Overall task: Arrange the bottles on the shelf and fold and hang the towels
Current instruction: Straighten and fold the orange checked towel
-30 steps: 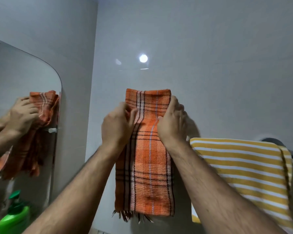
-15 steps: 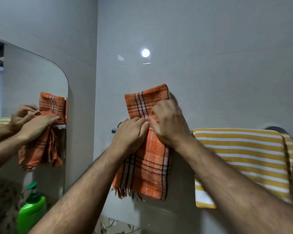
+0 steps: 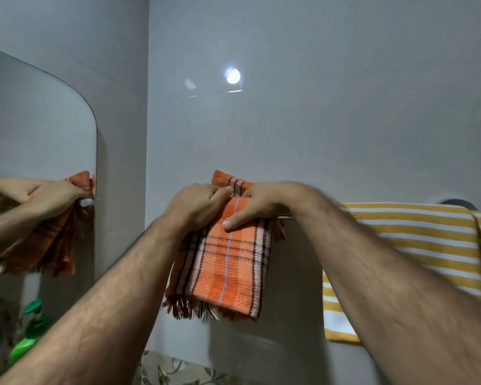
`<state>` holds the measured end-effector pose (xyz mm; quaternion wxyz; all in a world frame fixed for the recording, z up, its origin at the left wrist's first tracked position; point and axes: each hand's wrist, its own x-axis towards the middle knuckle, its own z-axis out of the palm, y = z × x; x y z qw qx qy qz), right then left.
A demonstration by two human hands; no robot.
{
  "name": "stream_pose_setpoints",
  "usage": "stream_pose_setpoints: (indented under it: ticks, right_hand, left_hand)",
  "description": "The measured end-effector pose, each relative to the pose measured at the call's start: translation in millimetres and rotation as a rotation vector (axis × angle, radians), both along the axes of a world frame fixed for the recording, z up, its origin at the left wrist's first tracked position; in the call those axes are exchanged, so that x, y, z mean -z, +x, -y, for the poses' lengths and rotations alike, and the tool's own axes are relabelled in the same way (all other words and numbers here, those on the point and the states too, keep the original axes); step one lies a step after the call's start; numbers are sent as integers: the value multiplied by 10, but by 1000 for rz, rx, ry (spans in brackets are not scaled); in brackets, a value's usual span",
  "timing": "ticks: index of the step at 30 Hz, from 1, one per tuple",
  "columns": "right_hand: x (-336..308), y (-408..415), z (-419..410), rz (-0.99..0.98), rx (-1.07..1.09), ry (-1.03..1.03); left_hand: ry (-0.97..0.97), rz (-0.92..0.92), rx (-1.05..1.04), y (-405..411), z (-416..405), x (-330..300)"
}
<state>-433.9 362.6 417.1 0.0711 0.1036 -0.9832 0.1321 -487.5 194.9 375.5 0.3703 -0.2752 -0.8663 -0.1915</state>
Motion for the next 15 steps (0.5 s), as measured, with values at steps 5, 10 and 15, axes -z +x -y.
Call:
stream_pose_setpoints:
  ticks: [5, 10, 15]
  right_hand:
    - [-73, -121, -39, 381, 87, -182]
    - [-39, -132, -109, 427, 15, -319]
    - [96, -40, -2, 18, -83, -136]
  left_hand:
    - [10, 238, 34, -94, -25, -141]
    - [86, 300, 107, -158, -5, -148]
    - [162, -31, 57, -63, 35, 143]
